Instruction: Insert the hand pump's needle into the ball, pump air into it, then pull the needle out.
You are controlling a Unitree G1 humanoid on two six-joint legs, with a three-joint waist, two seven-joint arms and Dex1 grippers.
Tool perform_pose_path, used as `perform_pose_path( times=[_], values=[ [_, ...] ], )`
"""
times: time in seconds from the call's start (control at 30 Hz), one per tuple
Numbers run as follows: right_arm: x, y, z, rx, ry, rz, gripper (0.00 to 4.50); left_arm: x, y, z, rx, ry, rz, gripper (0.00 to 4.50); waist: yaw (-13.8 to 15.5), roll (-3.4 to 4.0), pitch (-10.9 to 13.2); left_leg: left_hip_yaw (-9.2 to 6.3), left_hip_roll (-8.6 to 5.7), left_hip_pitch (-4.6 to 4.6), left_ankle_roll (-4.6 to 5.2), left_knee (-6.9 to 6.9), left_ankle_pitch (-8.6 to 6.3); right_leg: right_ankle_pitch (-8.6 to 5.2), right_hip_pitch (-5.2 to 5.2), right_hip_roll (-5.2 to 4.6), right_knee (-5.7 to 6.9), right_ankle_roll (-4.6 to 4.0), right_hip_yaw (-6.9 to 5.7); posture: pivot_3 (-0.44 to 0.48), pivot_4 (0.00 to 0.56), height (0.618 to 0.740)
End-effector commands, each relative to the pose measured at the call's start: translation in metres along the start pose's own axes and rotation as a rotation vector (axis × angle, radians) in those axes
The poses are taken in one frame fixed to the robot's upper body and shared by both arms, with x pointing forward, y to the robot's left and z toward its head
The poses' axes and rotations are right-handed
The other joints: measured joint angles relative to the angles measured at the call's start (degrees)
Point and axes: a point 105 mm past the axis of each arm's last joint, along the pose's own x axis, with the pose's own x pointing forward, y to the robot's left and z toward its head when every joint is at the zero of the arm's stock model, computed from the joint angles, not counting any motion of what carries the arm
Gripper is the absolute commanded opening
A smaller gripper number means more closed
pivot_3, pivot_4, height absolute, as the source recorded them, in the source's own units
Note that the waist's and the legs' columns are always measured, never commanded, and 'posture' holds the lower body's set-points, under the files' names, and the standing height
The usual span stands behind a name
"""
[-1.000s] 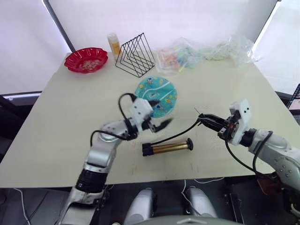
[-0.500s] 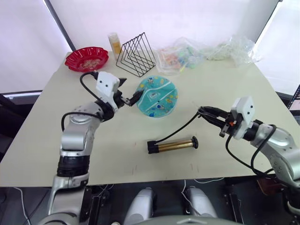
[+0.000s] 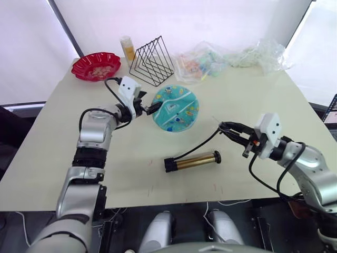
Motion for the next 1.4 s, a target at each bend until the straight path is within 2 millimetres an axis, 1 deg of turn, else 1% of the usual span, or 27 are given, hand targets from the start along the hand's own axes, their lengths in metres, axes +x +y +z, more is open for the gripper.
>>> perform_pose_path(
  times=[0.03, 0.1, 0.17, 0.2, 0.23, 0.27, 0.3, 0.33, 0.37, 0.4, 0.43, 0.47, 0.5, 0.57, 0.63, 0.7, 0.77, 1.0, 1.13, 1.2, 1.3, 1.4],
  values=[
    [0.0, 0.004, 0.015, -0.054, -0.049, 0.015, 0.32, 0.003, 0.0, 0.012, 0.035, -0.034, -0.009, 4.48, -0.01, 0.0, 0.0, 0.0, 0.0, 0.0, 0.0, 0.0, 0.0, 0.0, 0.0, 0.0, 0.0, 0.0, 0.0, 0.0, 0.15, 0.74],
    [0.0, 0.005, 0.015, -0.054, -0.05, 0.014, 0.32, 0.006, -0.001, 0.01, 0.029, -0.03, -0.015, 4.48, -0.09, 0.0, 0.0, 0.0, 0.0, 0.01, 0.01, 0.0, 0.0, 0.0, 0.0, 0.0, 0.01, 0.01, 0.0, 0.0, 0.15, 0.74],
    [0.0, 0.004, 0.014, -0.055, -0.046, 0.008, 0.32, 0.01, -0.002, 0.007, 0.015, -0.019, -0.016, 3.96, -0.06, 0.0, 0.0, 0.0, 0.0, 0.01, 0.01, 0.0, 0.0, 0.0, 0.0, 0.0, 0.02, 0.01, 0.01, 0.0, 0.15, 0.74],
    [0.0, 0.004, 0.014, -0.051, -0.04, 0.006, 0.32, 0.012, -0.002, 0.006, 0.014, -0.015, -0.016, 3.8, -0.05, -0.01, 0.01, 0.0, 0.0, 0.0, 0.01, 0.0, -0.01, 0.0, 0.0, 0.0, 0.01, 0.01, 0.01, 0.0, 0.15, 0.74],
    [0.001, 0.003, 0.014, -0.048, -0.036, 0.005, 0.32, 0.013, -0.003, 0.005, 0.013, -0.012, -0.015, 3.51, -0.03, -0.01, 0.01, 0.0, 0.0, 0.0, 0.01, 0.0, -0.01, 0.01, 0.0, 0.0, 0.01, 0.01, 0.01, 0.0, 0.15, 0.74],
    [0.001, 0.004, 0.012, -0.037, -0.017, 0.011, 0.32, 0.014, -0.004, 0.006, 0.009, -0.018, -0.015, 3.08, -0.01, -0.02, 0.01, 0.0, 0.0, 0.0, 0.01, 0.0, -0.01, 0.01, 0.0, 0.0, 0.01, 0.01, 0.01, 0.0, 0.15, 0.74],
    [0.003, 0.006, 0.01, -0.019, 0.002, 0.023, 0.32, 0.015, -0.005, 0.006, 0.006, -0.022, -0.014, 2.79, -0.01, -0.02, 0.01, 0.0, 0.0, 0.0, 0.01, 0.01, -0.01, 0.01, 0.0, 0.0, 0.01, 0.01, 0.0, 0.0, 0.15, 0.74],
    [0.005, 0.004, 0.007, -0.007, 0.032, 0.006, 0.32, 0.016, -0.006, 0.006, 0.005, -0.026, -0.014, 2.23, 0.0, -0.02, 0.01, 0.0, 0.0, 0.0, 0.01, 0.01, -0.01, 0.01, 0.0, 0.0, 0.01, 0.01, 0.01, 0.0, 0.15, 0.74],
    [0.007, 0.004, 0.006, -0.004, 0.051, 0.002, 0.32, 0.017, -0.007, 0.006, 0.001, -0.028, -0.015, 1.98, -0.1, -0.02, 0.01, 0.0, 0.0, 0.0, 0.01, 0.01, -0.01, 0.01, 0.0, 0.0, 0.01, 0.01, 0.01, 0.0, 0.15, 0.74],
    [0.009, 0.004, 0.006, 0.013, 0.061, 0.003, 0.32, 0.017, -0.008, 0.005, 0.0, -0.029, -0.014, 1.33, -0.12, -0.02, 0.01, 0.0, 0.0, 0.0, 0.01, 0.01, 0.0, 0.01, -0.01, -0.01, 0.02, 0.01, 0.02, 0.0, 0.15, 0.74],
    [0.012, 0.004, 0.006, 0.024, 0.077, 0.007, 0.32, 0.017, -0.009, 0.005, -0.001, -0.031, -0.014, 1.03, -0.15, -0.02, 0.01, 0.0, 0.0, 0.0, 0.01, 0.01, -0.01, 0.01, -0.01, -0.01, 0.03, 0.01, 0.02, 0.0, 0.15, 0.74],
    [0.014, 0.005, 0.006, 0.033, 0.086, 0.013, 0.32, 0.017, -0.01, 0.004, -0.002, -0.033, -0.014, 0.54, -0.15, -0.02, 0.01, -0.01, 0.0, -0.01, 0.01, 0.0, -0.01, 0.01, -0.02, 0.0, 0.03, 0.01, 0.01, 0.0, 0.15, 0.74],
    [0.015, 0.005, 0.007, 0.039, 0.094, 0.014, 0.32, 0.017, -0.011, 0.004, -0.002, -0.034, -0.014, 0.28, -0.13, -0.02, 0.01, 0.0, 0.01, 0.0, 0.01, 0.01, -0.01, 0.01, -0.04, 0.0, 0.03, 0.01, 0.03, 0.0, 0.15, 0.74],
    [0.015, 0.005, 0.007, 0.042, 0.102, 0.013, 0.32, 0.017, -0.011, 0.004, -0.002, -0.034, -0.014, 0.05, -0.04, -0.02, 0.01, 0.0, 0.0, -0.02, 0.01, 0.01, 0.0, 0.01, -0.04, -0.01, 0.03, 0.01, 0.02, 0.0, 0.15, 0.74],
    [0.021, 0.007, 0.008, 0.045, 0.122, 0.033, 0.32, 0.017, -0.01, 0.005, -0.012, -0.041, 0.001, 0.02, -0.07, -0.02, 0.01, 0.0, 0.0, -0.03, 0.01, 0.01, -0.01, 0.01, -0.04, -0.01, 0.03, 0.01, 0.02, 0.0, 0.15, 0.74],
    [0.031, 0.009, 0.005, 0.047, 0.19, 0.038, 0.32, 0.016, -0.011, 0.004, -0.029, -0.053, 0.015, 0.02, -0.27, -0.02, 0.01, 0.01, 0.0, -0.02, 0.01, 0.01, -0.01, 0.01, -0.06, -0.01, 0.03, 0.01, 0.04, 0.0, 0.15, 0.74],
    [0.04, 0.007, 0.003, 0.087, 0.266, 0.028, 0.32, 0.015, -0.014, 0.002, -0.036, -0.055, 0.019, 0.02, -0.33, -0.02, 0.01, 0.05, 0.01, 0.0, 0.01, 0.01, -0.01, 0.02, -0.12, -0.01, 0.1, 0.0, 0.13, 0.0, 0.15, 0.74],
    [0.064, -0.004, 0.011, 0.106, 0.361, 0.048, 0.32, 0.014, -0.021, -0.001, -0.052, -0.06, 0.042, 0.02, 0.0, -0.03, 0.01, -0.03, -0.06, -0.15, -0.08, 0.02, 0.05, 0.04, -0.17, -0.09, 0.04, 0.01, 0.03, 0.0, 0.15, 0.74],
    [0.089, -0.008, 0.017, 0.163, 0.436, 0.092, 0.32, 0.012, -0.027, -0.005, -0.067, -0.057, 0.066, 0.02, -0.35, -0.02, 0.01, 0.04, -0.09, -0.11, -0.1, 0.02, 0.06, 0.08, -0.23, -0.12, 0.06, 0.07, 0.14, 0.0, 0.15, 0.74],
    [0.096, -0.007, 0.018, 0.174, 0.457, 0.107, 0.32, 0.012, -0.029, -0.006, -0.071, -0.054, 0.071, 0.02, -0.07, -0.02, 0.01, -0.02, -0.08, -0.11, -0.09, 0.0, 0.06, 0.08, -0.25, -0.1, 0.1, 0.05, 0.12, 0.0, 0.15, 0.74],
    [0.101, -0.009, 0.019, 0.183, 0.471, 0.099, 0.32, 0.011, -0.03, -0.008, -0.073, -0.051, 0.074, 0.02, 0.0, -0.03, 0.0, -0.1, -0.12, -0.25, -0.11, 0.01, 0.06, 0.08, -0.31, -0.14, 0.05, 0.05, 0.04, 0.0, 0.15, 0.74],
    [0.113, -0.012, 0.017, 0.178, 0.522, 0.099, 0.32, 0.011, -0.032, -0.012, -0.074, -0.039, 0.075, 0.02, -0.23, -0.03, -0.01, -0.02, -0.26, -0.57, -0.11, 0.07, 0.07, 0.13, -0.65, -0.33, 0.11, 0.13, 0.08, 0.0, 0.15, 0.74]
  ],
)
